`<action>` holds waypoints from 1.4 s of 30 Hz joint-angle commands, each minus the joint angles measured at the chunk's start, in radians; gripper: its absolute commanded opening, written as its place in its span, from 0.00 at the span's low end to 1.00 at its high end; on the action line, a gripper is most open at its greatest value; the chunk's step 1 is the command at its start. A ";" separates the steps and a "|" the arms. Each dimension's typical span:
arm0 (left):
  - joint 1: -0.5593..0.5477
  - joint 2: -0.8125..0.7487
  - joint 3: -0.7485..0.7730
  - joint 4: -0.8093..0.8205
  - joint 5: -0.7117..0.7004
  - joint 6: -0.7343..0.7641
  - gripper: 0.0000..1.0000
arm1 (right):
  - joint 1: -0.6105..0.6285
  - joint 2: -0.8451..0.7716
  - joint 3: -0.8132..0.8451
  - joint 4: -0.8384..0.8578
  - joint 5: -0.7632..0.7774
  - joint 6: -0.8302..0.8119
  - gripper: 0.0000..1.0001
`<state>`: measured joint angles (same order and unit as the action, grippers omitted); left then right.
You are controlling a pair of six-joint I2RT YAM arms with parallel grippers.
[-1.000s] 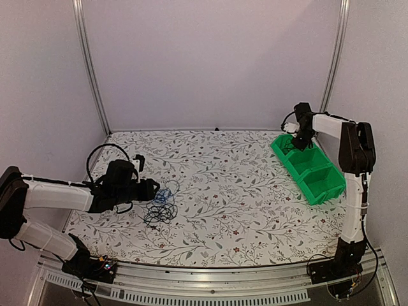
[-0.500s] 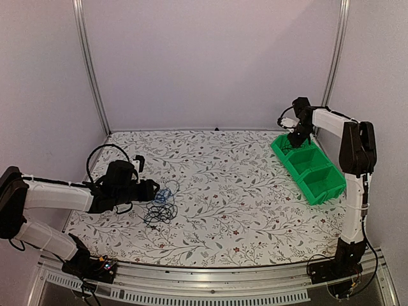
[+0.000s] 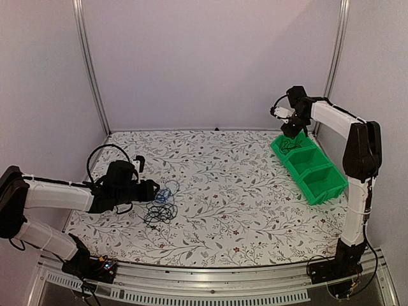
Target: Untangle the cables
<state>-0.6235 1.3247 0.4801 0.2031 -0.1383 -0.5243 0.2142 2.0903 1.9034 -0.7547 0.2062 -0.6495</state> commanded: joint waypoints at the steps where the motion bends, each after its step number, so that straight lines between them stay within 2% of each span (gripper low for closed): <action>1: 0.007 -0.010 0.023 -0.022 0.004 0.012 0.50 | 0.012 0.010 0.016 -0.003 -0.028 0.006 0.40; 6: 0.015 -0.019 0.015 -0.056 -0.016 -0.005 0.50 | 0.126 -0.027 -0.043 0.037 -0.189 -0.010 0.33; 12: 0.048 -0.005 0.046 -0.175 -0.008 -0.054 0.42 | 0.333 -0.033 -0.107 0.132 -0.345 -0.027 0.20; 15: 0.051 -0.019 0.049 -0.243 0.037 -0.053 0.42 | 0.436 -0.012 -0.113 0.146 -0.447 -0.037 0.20; 18: 0.051 -0.062 0.016 -0.258 0.084 -0.050 0.47 | 0.539 -0.011 -0.167 0.181 -0.558 -0.093 0.28; 21: 0.053 -0.104 -0.012 -0.271 0.093 -0.055 0.50 | 0.662 -0.022 -0.228 0.245 -0.582 -0.171 0.34; 26: 0.056 -0.103 -0.011 -0.308 0.111 -0.067 0.50 | 0.804 0.018 -0.206 0.246 -0.587 -0.226 0.29; 32: 0.059 -0.098 -0.020 -0.308 0.130 -0.063 0.46 | 0.864 0.093 -0.172 0.254 -0.581 -0.158 0.24; 36: 0.059 -0.093 -0.029 -0.294 0.171 -0.057 0.41 | 0.872 0.116 -0.148 0.258 -0.618 -0.109 0.23; 42: 0.060 -0.097 -0.062 -0.277 0.196 -0.079 0.38 | 0.889 0.140 -0.105 0.325 -0.588 -0.008 0.24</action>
<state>-0.5751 1.2293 0.4454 -0.0906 0.0254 -0.5922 1.0924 2.2063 1.7302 -0.5003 -0.3790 -0.7475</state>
